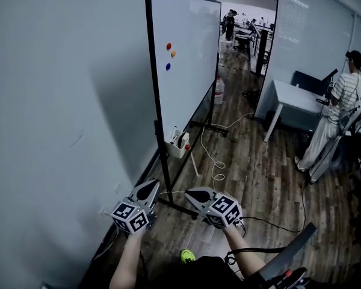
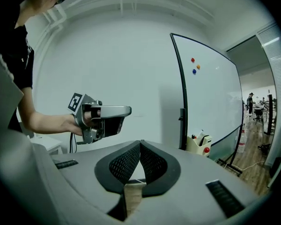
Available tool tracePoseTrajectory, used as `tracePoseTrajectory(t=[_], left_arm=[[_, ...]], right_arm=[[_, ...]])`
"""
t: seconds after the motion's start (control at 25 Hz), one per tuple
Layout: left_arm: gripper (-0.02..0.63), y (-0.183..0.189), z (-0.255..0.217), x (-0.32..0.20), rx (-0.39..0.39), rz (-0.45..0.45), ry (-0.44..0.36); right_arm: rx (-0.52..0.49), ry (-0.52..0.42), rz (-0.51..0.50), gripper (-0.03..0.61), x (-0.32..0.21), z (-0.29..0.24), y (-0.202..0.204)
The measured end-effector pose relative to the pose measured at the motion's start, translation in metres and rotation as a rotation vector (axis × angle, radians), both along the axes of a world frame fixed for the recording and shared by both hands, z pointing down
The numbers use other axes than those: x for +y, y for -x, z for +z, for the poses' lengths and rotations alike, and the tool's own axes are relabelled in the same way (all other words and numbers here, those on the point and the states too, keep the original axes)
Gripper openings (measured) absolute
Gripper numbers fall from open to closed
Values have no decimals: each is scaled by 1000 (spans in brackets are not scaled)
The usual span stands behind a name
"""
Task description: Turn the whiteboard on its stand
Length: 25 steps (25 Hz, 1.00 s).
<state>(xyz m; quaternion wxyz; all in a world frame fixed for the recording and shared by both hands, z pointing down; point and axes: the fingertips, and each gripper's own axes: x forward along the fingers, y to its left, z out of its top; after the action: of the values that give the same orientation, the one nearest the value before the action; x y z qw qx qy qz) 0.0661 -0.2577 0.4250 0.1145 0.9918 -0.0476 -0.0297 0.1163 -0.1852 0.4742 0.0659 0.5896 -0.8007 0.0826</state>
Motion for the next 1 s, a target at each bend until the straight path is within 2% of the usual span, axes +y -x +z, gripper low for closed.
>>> tracePoseTrajectory(t=[0.28, 0.64, 1.0], left_arm=[[21, 44, 19, 38, 19, -22, 73], [21, 88, 25, 96, 13, 4, 69], [21, 100, 24, 152, 26, 87, 66]], right_arm=[[-1, 8, -2, 26, 32, 3, 42], [14, 31, 9, 26, 86, 5, 95], [18, 7, 20, 26, 123, -3, 126]])
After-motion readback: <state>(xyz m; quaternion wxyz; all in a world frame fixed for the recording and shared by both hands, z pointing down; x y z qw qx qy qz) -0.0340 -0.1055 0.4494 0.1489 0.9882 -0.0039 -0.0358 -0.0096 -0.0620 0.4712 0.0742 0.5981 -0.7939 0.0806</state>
